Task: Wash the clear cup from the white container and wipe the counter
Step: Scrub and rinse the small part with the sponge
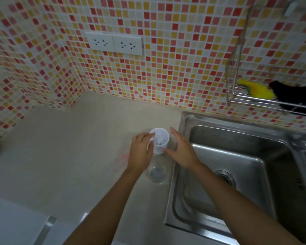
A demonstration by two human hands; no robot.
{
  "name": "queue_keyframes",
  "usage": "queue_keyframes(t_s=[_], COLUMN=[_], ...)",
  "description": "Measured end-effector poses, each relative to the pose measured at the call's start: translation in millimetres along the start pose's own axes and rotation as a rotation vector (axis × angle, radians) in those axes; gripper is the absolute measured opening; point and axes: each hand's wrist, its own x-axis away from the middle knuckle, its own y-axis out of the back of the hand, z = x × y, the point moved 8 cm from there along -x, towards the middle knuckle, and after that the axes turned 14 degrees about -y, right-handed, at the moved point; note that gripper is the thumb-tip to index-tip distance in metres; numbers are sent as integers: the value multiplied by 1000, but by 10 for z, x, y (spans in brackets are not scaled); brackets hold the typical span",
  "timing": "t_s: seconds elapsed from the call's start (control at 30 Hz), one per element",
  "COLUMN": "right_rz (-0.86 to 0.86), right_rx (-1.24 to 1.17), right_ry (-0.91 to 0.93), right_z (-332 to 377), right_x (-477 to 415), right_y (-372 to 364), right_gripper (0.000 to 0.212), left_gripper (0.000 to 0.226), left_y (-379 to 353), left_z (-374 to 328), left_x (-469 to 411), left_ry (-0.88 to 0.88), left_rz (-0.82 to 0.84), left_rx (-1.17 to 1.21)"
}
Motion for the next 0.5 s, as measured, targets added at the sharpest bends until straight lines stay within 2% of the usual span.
queue_keyframes(t_s=[0.1,0.2,0.37,0.5], right_rz=[98,94,42,36], right_rx=[79,117,129,112], right_ry=[-14,-17,-26,-46], right_z=[147,169,217,192], right_x=[-145,-229,-245,-263], right_y=[-96,-141,-142,-187], right_gripper=[103,96,84,83], left_gripper=[37,25,16,16], left_y=[-119,-225,-290,-273], left_z=[28,10,24,40], left_x=[-373,-507,-595,-686], left_ry=[-124,-208,-321,-393], left_rz=[172,283,322,324], left_rx=[-88,-152,-214,-208])
